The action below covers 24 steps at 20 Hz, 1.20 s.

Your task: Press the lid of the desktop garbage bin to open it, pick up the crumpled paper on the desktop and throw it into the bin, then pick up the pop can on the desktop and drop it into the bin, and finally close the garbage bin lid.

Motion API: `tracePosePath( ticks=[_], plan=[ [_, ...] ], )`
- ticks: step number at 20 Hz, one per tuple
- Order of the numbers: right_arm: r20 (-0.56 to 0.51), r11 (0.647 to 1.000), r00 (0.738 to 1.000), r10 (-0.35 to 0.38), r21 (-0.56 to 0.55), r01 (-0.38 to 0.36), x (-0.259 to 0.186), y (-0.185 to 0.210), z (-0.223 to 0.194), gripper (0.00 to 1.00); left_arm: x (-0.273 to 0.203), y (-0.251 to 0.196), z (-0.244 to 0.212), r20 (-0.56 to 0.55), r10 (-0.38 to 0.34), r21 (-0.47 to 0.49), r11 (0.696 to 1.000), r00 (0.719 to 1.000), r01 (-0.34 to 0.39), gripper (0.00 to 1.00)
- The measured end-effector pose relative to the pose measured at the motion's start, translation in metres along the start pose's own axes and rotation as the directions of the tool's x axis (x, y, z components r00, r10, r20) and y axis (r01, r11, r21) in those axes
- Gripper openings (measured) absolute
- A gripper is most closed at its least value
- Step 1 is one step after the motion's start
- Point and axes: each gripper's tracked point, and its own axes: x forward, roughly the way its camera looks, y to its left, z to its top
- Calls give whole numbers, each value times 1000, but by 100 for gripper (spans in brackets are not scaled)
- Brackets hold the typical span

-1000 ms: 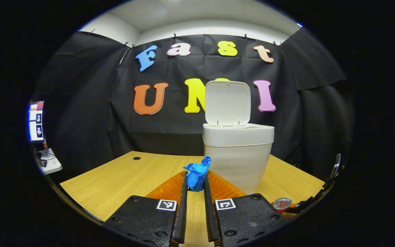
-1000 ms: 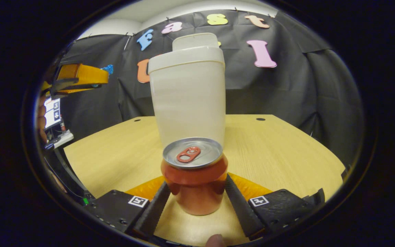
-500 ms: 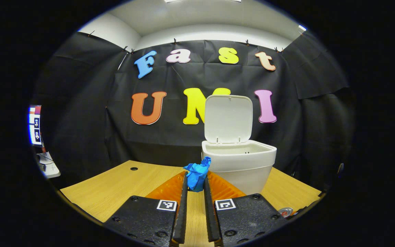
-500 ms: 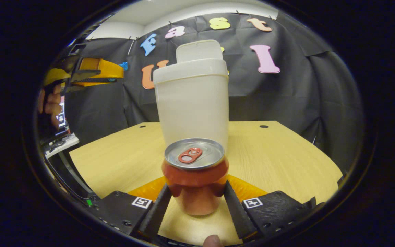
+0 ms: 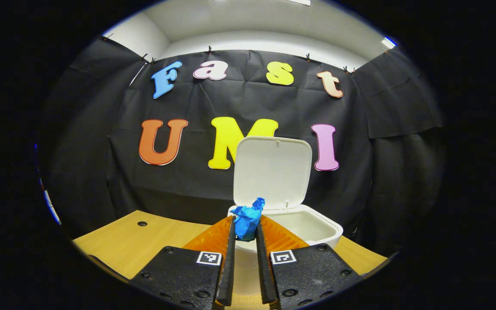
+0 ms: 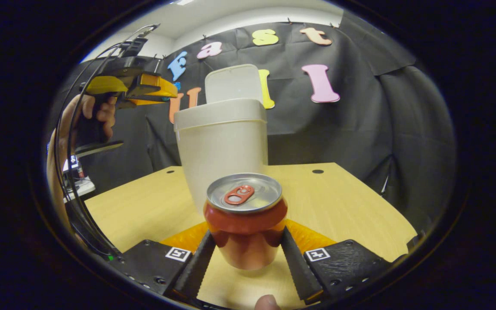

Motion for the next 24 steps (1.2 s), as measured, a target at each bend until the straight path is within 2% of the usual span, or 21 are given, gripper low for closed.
tracePosePath(
  ticks=[5,8,11,12,13,15,16,18,19,21,24],
  plan=[
    [14,999,1000,-15,35,15,3,-18,9,81,32,-7,16,17,1,0,1000,1000,-1,28],
    [10,999,1000,-13,50,12,6,-22,10,81,46,-7,10,-5,13,19,1000,1000,-13,31],
    [7,998,1000,-5,58,5,7,-22,9,81,55,-17,0,-37,-7,15,1000,999,8,34],
    [3,998,1000,1,58,-1,7,-21,7,81,57,-21,-3,-46,-19,11,1000,999,20,42],
    [2,998,1000,5,61,-5,6,-21,6,81,58,-23,-4,-56,-26,11,1000,998,27,37],
    [-3,998,1000,8,63,-8,6,-21,5,81,60,-27,-8,-73,-32,19,999,997,34,46],
    [-5,998,1000,9,65,-8,6,-21,4,81,60,-27,-8,-76,-29,24,999,997,31,65],
    [0,997,1000,5,70,-5,5,-22,6,81,60,-27,-7,-72,-23,30,999,997,25,80],
    [0,997,1000,3,74,-3,5,-22,5,81,59,-27,-7,-70,-20,34,999,997,22,92],
    [-3,997,1000,-1,75,1,5,-23,4,81,57,-27,-6,-68,-13,40,999,998,15,98],
    [-4,997,1000,-4,77,4,6,-23,4,82,53,-28,-4,-64,-13,37,999,998,15,98]
  ],
)
